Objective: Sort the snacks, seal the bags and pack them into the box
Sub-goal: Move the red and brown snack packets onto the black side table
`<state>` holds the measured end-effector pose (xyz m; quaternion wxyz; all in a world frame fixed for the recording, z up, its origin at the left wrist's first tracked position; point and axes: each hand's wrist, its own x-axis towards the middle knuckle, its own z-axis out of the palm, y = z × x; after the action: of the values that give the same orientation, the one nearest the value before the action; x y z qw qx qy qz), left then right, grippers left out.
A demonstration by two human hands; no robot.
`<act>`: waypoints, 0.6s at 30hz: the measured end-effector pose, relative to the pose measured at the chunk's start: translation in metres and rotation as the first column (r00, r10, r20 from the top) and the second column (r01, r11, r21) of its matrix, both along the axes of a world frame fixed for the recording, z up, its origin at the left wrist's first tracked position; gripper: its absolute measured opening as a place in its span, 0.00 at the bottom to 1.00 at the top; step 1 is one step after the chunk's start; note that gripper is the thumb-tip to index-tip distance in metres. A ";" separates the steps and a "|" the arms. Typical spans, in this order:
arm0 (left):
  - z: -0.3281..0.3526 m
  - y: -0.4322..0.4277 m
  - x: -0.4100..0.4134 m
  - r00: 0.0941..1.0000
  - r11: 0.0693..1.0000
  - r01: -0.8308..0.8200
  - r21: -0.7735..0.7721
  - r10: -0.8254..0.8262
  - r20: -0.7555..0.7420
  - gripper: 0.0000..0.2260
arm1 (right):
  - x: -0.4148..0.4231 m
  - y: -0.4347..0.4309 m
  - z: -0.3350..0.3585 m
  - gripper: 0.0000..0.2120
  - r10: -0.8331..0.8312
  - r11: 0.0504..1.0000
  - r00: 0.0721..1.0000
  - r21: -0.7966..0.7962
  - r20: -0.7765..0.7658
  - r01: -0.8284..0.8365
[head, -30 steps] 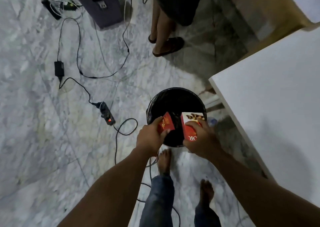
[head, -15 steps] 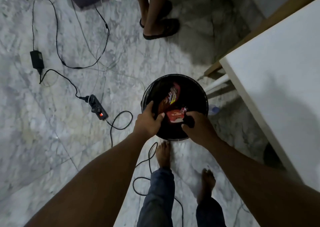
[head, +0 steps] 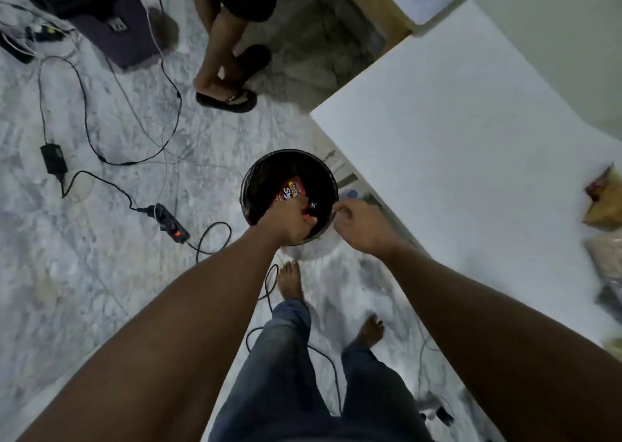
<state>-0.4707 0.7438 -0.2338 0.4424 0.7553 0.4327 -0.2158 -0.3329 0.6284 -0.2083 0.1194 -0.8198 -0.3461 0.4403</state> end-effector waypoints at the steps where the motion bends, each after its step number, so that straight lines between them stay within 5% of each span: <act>1: 0.013 -0.010 0.006 1.000 1.000 0.020 0.012 -0.021 0.018 0.23 | 0.005 -0.011 0.015 0.15 -0.004 1.000 1.000 0.025 0.022 0.004; 7: 0.074 -0.083 0.038 0.987 0.988 0.141 0.054 -0.145 0.068 0.11 | 0.044 -0.108 0.086 0.13 -0.184 0.973 0.977 0.163 0.111 0.165; 18: 0.181 -0.295 0.196 0.856 0.895 0.442 0.064 -0.442 0.266 0.13 | 0.123 -0.391 0.185 0.10 -0.511 0.842 0.830 0.326 0.225 0.430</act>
<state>-0.2742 0.4490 -0.0530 0.4365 0.8569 0.1824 -0.2050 -0.2097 0.2377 -0.0232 0.2774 -0.9144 -0.2006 0.2160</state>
